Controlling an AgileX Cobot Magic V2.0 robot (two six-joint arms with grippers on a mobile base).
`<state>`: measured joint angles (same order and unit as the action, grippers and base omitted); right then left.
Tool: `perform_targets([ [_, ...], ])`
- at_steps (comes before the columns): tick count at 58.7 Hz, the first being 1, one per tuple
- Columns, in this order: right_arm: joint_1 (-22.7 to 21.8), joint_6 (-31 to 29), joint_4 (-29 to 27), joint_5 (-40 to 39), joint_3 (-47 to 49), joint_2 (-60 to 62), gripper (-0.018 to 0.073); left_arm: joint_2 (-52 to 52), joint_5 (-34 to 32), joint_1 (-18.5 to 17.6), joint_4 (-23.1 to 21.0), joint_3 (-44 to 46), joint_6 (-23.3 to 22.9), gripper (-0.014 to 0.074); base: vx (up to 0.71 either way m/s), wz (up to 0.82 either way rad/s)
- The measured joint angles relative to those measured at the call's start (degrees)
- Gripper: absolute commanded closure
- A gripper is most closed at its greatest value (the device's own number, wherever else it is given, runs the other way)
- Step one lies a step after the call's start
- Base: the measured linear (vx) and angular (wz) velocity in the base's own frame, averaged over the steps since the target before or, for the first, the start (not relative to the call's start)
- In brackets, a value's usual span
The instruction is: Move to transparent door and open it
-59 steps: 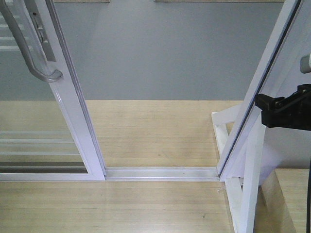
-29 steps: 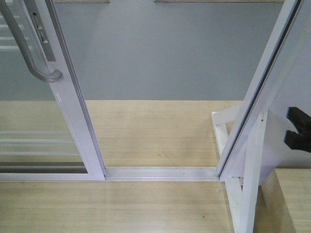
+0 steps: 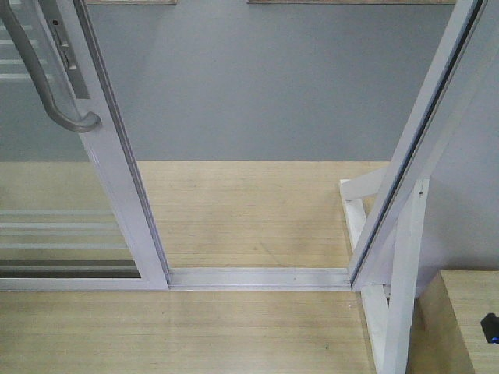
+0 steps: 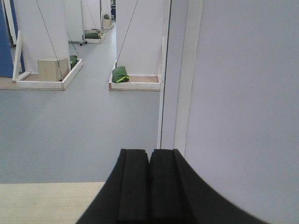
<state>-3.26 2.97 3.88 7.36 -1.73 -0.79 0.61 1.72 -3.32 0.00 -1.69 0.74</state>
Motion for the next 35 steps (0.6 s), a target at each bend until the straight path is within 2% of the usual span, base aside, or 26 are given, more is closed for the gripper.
perform_targets([
  [11, 0.0, 0.0, -1.6, 3.9, 0.0, 1.3, 0.0568, 0.0, -0.1, 0.0, 0.0, -0.1, 0.0, 0.0603, 0.00, 0.00],
  [35, 0.0, 0.0, -1.8, 4.4, 0.0, 1.3, 0.0568, 0.0, -0.1, 0.0, 0.0, -0.1, 0.0, 0.0603, 0.00, 0.00],
])
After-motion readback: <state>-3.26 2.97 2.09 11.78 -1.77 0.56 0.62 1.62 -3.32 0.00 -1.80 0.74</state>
